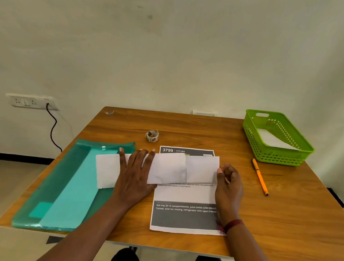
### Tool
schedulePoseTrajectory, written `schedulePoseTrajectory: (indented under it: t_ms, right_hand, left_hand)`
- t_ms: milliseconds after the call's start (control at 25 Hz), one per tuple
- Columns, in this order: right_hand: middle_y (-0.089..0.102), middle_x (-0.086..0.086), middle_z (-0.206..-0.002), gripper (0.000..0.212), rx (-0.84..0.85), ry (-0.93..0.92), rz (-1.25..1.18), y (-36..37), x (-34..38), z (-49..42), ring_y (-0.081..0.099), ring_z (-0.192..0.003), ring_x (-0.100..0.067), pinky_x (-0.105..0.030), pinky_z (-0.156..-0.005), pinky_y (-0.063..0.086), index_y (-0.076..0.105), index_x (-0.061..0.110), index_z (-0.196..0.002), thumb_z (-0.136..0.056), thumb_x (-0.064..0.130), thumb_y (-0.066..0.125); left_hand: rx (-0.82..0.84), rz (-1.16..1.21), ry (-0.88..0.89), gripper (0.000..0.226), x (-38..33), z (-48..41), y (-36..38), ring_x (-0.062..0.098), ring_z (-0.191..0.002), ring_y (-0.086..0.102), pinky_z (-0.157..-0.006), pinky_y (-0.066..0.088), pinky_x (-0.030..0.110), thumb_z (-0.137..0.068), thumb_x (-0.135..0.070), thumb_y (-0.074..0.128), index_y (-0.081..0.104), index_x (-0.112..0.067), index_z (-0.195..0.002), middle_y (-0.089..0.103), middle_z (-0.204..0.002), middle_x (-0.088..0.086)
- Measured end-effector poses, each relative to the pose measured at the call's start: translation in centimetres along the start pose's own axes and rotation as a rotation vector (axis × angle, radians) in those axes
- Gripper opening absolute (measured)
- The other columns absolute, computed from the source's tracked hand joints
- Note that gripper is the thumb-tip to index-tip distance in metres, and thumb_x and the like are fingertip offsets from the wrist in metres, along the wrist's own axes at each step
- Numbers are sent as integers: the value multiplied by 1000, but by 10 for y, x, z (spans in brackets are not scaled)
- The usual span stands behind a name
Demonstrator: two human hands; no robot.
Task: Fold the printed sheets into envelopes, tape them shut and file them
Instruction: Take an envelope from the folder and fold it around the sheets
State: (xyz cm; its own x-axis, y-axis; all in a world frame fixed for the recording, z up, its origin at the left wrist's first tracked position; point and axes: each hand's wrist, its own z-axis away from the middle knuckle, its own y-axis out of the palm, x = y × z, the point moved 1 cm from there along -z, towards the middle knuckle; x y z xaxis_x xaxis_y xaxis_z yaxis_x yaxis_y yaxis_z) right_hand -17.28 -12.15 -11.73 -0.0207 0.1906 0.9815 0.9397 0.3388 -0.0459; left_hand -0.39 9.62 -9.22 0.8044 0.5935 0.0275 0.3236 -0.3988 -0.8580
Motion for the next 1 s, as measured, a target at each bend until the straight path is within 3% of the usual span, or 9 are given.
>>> schedulePoseTrajectory:
  t_ms: [160,360,440,520,600,800,1000]
  right_hand:
    - [67,11,-105,26,-6,26,-17,-2,-4,-3,60,-90,13,-6,-74,48,62,23,-120,-94,20,63]
    - [70,7,-103,16,14,27,-3,-1,-5,-1,65,-96,-5,-28,-83,55,68,24,-109,-93,23,64]
    - [70,8,-101,15,25,12,-22,0,-2,0,65,-96,-7,-21,-77,54,68,26,-107,-92,23,66]
    - [70,12,-100,14,40,-48,-21,1,3,4,64,-92,1,-10,-70,49,67,35,-102,-93,24,65]
    - [71,11,-98,10,50,-89,-68,1,9,8,63,-91,5,-8,-70,47,65,39,-99,-94,31,62]
    - [75,2,-94,34,83,-135,-210,-2,15,14,67,-99,-16,-34,-85,49,67,20,-112,-97,42,46]
    - [75,-2,-93,37,134,-147,-278,-3,20,18,67,-99,-15,-29,-85,47,67,18,-113,-100,41,40]
  left_hand:
    - [10,-4,8,106,1,-4,-5,35,-125,51,-112,12,71,-62,-67,76,34,-14,-144,54,-134,16]
    - [18,1,2,109,-6,-4,-10,36,-122,55,-111,14,72,-58,-65,81,35,-15,-143,57,-131,16]
    - [29,8,-2,110,-10,-4,-10,36,-122,55,-111,13,72,-56,-64,82,34,-16,-143,57,-131,16]
    - [42,11,-2,112,-14,-6,-11,35,-122,55,-110,14,73,-55,-64,83,34,-16,-144,57,-131,15]
    - [55,7,1,111,-18,-9,-12,35,-123,54,-110,13,74,-56,-65,82,34,-16,-144,56,-132,15]
    - [82,5,20,109,-31,-16,-14,32,-125,51,-112,3,71,-60,-65,79,37,-13,-146,54,-134,13]
    - [124,5,38,105,-47,-22,-11,32,-126,50,-111,5,74,-57,-61,81,42,-13,-142,54,-133,13]
